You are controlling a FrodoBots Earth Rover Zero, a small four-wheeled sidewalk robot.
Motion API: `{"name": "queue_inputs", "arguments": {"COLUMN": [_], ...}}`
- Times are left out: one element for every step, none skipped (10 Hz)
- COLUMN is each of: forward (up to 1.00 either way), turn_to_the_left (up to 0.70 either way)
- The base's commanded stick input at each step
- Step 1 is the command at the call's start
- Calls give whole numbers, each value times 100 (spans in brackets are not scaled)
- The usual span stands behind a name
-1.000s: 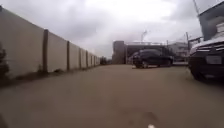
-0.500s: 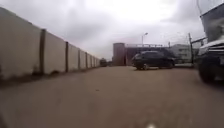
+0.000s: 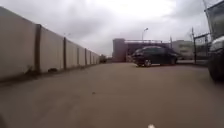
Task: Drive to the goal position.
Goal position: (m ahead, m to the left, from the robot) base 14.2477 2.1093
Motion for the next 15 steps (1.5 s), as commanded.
{"name": "queue_inputs", "arguments": {"forward": [70,70,70,70,70,70,70,70,70,70,70,70,70,70,70], "turn_to_the_left": [0,0,0,0,0,0,0,0,0,0,0,0,0,0,2]}}
